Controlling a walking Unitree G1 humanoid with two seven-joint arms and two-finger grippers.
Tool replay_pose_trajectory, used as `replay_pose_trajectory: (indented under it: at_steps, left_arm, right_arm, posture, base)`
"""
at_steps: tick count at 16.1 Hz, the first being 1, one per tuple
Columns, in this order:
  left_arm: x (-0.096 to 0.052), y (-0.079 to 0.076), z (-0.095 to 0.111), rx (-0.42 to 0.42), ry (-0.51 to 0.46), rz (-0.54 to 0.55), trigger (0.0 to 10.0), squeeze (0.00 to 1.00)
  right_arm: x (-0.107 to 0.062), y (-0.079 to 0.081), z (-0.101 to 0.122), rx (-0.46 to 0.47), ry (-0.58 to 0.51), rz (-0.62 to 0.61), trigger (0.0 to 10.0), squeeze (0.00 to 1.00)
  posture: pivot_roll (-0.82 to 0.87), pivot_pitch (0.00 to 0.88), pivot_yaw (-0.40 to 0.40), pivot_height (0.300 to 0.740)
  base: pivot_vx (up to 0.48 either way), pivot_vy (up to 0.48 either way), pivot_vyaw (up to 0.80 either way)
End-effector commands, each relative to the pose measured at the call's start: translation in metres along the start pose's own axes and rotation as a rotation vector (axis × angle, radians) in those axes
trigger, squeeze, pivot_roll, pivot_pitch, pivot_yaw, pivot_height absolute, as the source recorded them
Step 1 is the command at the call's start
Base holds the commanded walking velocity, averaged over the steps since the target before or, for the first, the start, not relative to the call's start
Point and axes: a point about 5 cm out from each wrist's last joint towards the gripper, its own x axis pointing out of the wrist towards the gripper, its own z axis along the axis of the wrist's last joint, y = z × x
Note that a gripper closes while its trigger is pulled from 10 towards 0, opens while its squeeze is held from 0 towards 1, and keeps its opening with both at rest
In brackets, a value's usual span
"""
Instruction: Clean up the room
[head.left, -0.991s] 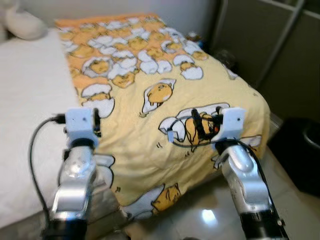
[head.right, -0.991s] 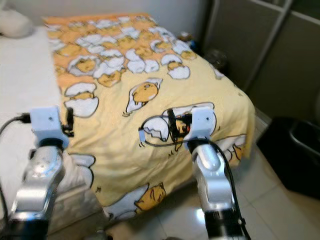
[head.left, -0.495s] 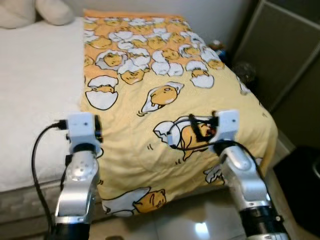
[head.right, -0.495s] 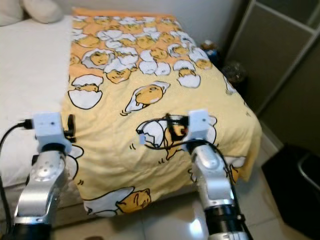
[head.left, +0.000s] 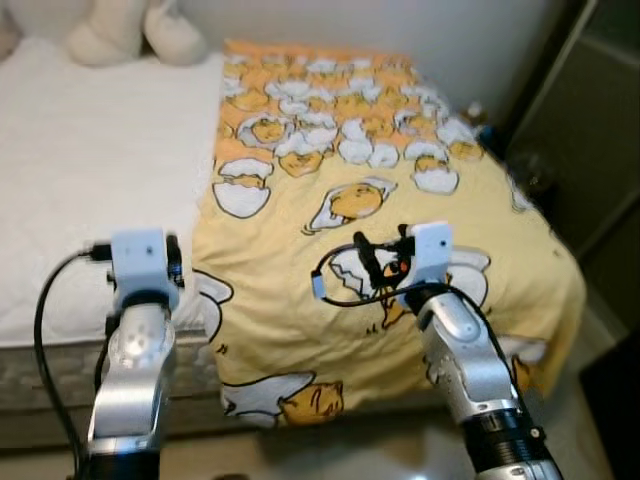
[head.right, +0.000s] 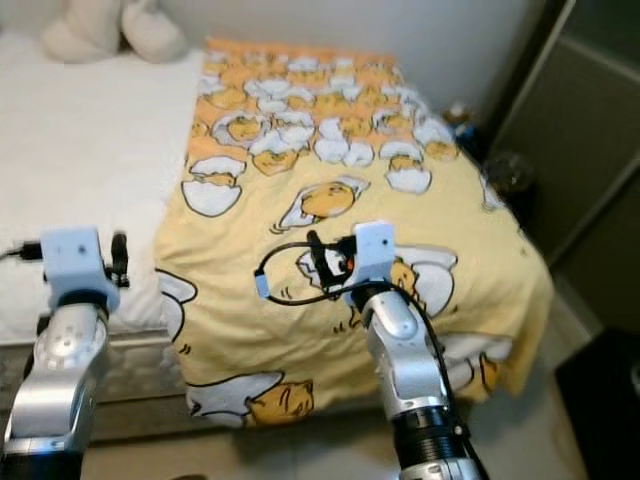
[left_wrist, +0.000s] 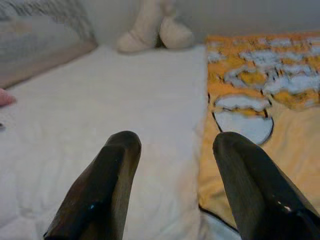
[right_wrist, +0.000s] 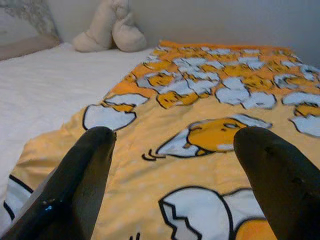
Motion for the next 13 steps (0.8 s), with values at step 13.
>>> replay_pose_trajectory:
  at_steps: [13]
  left_arm:
    - [-0.019, 0.014, 0.005, 0.018, -0.001, -0.016, 10.0, 0.0]
  right_arm:
    - [0.043, 0.008, 0.019, 0.103, 0.007, 0.054, 10.0, 0.0]
  posture:
    - [0.22, 0.043, -0.045, 0.74]
  base:
    - [0.312, 0.179, 0.0]
